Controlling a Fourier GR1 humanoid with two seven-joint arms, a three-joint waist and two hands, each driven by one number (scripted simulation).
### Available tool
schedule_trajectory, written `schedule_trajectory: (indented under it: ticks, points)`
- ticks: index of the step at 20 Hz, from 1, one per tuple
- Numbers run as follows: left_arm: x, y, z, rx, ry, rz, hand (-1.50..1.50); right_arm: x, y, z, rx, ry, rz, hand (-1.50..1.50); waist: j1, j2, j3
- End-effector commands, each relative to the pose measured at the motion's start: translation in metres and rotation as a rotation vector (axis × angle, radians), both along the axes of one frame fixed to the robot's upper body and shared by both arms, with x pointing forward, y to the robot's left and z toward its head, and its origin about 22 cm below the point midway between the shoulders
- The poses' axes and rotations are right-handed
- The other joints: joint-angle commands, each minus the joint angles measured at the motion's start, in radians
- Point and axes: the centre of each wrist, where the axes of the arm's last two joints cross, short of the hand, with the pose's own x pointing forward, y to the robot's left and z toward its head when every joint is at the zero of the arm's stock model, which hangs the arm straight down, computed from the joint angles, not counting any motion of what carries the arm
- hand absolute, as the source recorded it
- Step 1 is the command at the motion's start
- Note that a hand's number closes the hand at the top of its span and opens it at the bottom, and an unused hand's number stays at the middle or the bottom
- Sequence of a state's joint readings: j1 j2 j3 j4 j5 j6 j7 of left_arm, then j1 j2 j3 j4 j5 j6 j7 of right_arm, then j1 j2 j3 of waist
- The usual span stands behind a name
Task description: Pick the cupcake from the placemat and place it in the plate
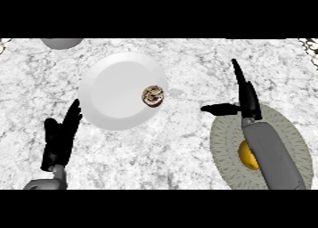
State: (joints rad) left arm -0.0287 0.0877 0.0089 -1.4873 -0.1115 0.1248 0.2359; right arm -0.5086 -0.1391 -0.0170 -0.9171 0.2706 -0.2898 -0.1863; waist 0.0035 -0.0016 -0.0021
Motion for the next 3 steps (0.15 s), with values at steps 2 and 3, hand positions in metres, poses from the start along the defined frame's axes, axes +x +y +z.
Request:
schedule_trajectory:
  ticks: [2, 3]
  points:
    - [-0.002, -0.001, -0.005, 0.000, 0.014, 0.006, 0.00, -0.020, -0.003, -0.010, -0.032, 0.017, -0.016, -1.50, -0.003, 0.001, 0.002]
    - [-0.010, -0.002, -0.022, 0.001, 0.002, -0.009, 0.00, -0.011, -0.004, -0.014, -0.058, 0.017, -0.032, -1.50, 0.000, 0.002, 0.002]
